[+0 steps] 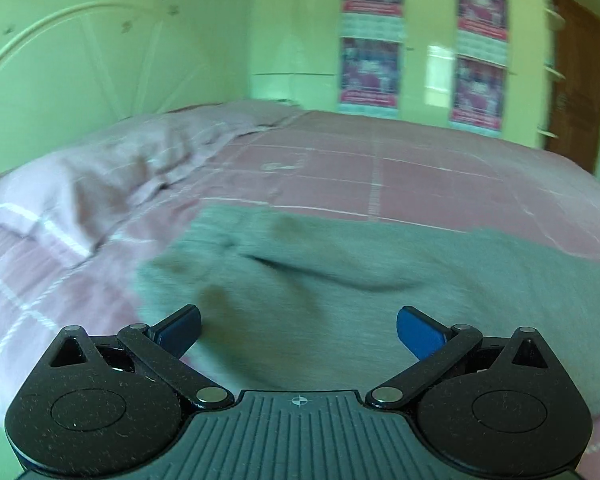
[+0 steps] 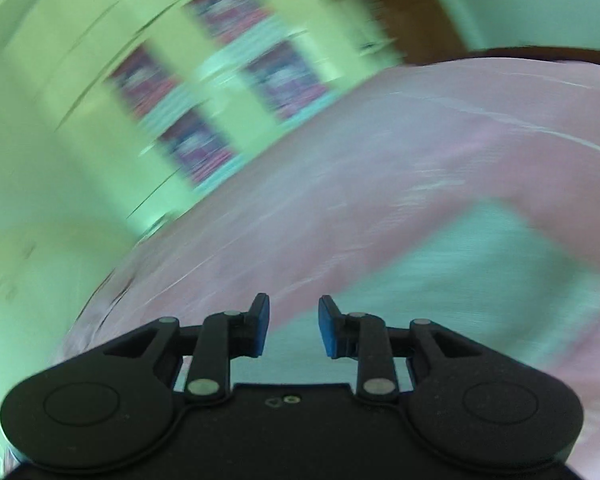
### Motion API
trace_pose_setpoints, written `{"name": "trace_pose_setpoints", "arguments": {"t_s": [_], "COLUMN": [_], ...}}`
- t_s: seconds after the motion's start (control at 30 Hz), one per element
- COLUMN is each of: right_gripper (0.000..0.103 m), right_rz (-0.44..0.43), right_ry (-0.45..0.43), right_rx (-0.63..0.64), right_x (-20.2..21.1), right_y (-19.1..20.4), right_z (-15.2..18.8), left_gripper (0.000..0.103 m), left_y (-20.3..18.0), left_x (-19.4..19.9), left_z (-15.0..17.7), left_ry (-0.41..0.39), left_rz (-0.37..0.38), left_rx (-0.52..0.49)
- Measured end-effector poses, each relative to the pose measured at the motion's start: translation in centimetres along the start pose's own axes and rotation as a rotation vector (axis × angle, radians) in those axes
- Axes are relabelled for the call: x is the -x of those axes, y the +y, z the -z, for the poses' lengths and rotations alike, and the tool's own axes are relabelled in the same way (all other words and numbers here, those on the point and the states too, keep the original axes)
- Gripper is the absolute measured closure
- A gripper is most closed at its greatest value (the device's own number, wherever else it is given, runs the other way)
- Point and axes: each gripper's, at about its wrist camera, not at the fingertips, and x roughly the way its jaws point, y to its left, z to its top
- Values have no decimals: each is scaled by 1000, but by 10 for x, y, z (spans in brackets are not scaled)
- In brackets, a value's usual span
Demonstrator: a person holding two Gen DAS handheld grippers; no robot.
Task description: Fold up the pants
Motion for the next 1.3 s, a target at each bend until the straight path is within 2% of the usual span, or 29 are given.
{"name": "trace_pose_setpoints", "arguments": {"t_s": [0.1, 0.17, 0.23, 0.33, 0.43, 0.6, 0.67, 0.73, 0.8, 0.9, 0.93, 1.0, 1.1, 1.13, 1.2, 1.23, 1.27, 1.3], "right_gripper": [68, 67, 69, 70, 70, 71, 78, 90, 95, 95, 88, 86, 82, 85, 101, 103, 103, 103], "right_rz": [-110, -169, -227, -249, -267, -293, -315, -347, -387, -462, -450, -415, -436, -434, -427, -445, -454, -456], "right_ry": [118, 203, 305, 412, 500, 607, 654, 709, 721, 747, 760, 779, 785, 772, 724, 699, 665, 619], "right_rx": [153, 244, 303, 375, 410, 433, 421, 426, 427, 420, 422, 414, 310, 302, 339, 360, 379, 389], "right_x": [-74, -119, -164, -216, -250, -287, -295, -303, -302, -302, -306, -316, -328, -328, -321, -315, -309, -301], "right_y": [68, 109, 145, 187, 214, 220, 220, 223, 224, 227, 227, 226, 221, 222, 228, 232, 234, 237], "right_z": [-1, 4, 12, 26, 39, 51, 53, 58, 56, 54, 56, 60, 63, 65, 66, 65, 61, 54], "left_gripper": [0, 0, 0, 1, 7, 7, 7, 7, 7, 7, 7, 7, 7, 7, 8, 25, 36, 43], "left_y": [34, 60, 78, 90, 93, 94, 94, 95, 95, 95, 96, 95, 96, 96, 95, 94, 91, 87], "left_x": [-10, -25, -39, -57, -70, -88, -91, -92, -94, -96, -94, -95, -96, -95, -92, -89, -84, -77], "left_z": [-4, -3, 0, 9, 12, 11, 11, 11, 12, 12, 13, 13, 13, 14, 15, 16, 15, 13], "left_ry": [24, 56, 93, 120, 111, 106, 107, 109, 112, 109, 107, 107, 106, 105, 99, 85, 61, 27], "left_rz": [-77, -87, -47, 13, 54, 86, 92, 101, 109, 106, 104, 101, 101, 100, 94, 90, 118, 91], "left_rx": [82, 171, 258, 333, 356, 374, 375, 381, 391, 389, 388, 386, 391, 389, 387, 380, 370, 346]}}
